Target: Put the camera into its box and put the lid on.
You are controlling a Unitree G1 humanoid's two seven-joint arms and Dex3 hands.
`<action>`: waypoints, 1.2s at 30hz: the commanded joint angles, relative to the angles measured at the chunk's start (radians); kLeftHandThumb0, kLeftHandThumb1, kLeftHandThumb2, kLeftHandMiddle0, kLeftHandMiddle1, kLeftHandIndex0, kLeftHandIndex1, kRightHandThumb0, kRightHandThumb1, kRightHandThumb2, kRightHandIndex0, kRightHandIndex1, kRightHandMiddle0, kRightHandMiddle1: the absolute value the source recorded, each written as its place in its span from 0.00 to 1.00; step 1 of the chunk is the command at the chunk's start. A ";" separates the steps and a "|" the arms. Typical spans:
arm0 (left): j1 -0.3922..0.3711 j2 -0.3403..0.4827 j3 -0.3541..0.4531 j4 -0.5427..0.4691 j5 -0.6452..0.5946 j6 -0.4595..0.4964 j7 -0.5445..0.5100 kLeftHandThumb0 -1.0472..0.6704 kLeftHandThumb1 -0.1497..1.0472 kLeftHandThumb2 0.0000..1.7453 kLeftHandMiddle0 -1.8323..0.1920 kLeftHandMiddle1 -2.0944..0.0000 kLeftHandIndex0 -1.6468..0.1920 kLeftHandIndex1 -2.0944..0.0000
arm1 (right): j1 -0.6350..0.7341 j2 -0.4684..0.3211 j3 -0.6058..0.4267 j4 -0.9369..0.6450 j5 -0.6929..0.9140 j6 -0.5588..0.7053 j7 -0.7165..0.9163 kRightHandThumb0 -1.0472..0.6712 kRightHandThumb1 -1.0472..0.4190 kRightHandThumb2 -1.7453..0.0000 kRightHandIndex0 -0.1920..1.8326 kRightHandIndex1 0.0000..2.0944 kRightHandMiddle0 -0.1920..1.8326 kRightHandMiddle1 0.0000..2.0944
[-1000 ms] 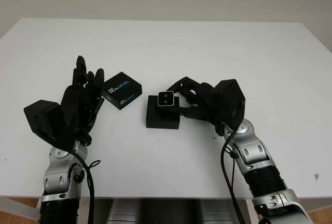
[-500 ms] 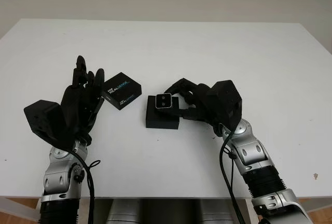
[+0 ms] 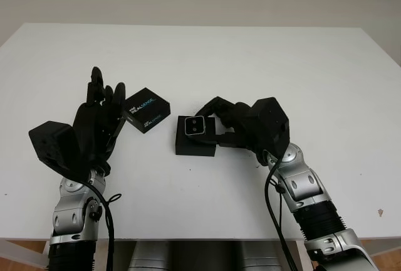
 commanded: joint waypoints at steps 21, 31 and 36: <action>0.015 0.001 0.006 -0.024 -0.009 -0.001 0.002 0.21 1.00 0.22 1.00 0.98 1.00 0.99 | 0.039 0.009 0.039 0.031 -0.048 -0.019 -0.004 0.41 0.06 0.97 0.21 0.03 0.21 0.86; 0.019 0.003 0.005 -0.025 -0.008 -0.003 0.000 0.22 1.00 0.22 1.00 0.98 1.00 0.99 | 0.036 0.019 0.030 0.042 -0.063 -0.011 -0.057 0.40 0.06 0.97 0.21 0.03 0.20 0.88; 0.017 0.005 0.007 -0.021 -0.013 -0.002 -0.005 0.21 1.00 0.22 1.00 0.98 1.00 1.00 | 0.026 0.023 0.022 0.064 -0.067 -0.032 -0.091 0.39 0.06 0.97 0.21 0.03 0.19 0.88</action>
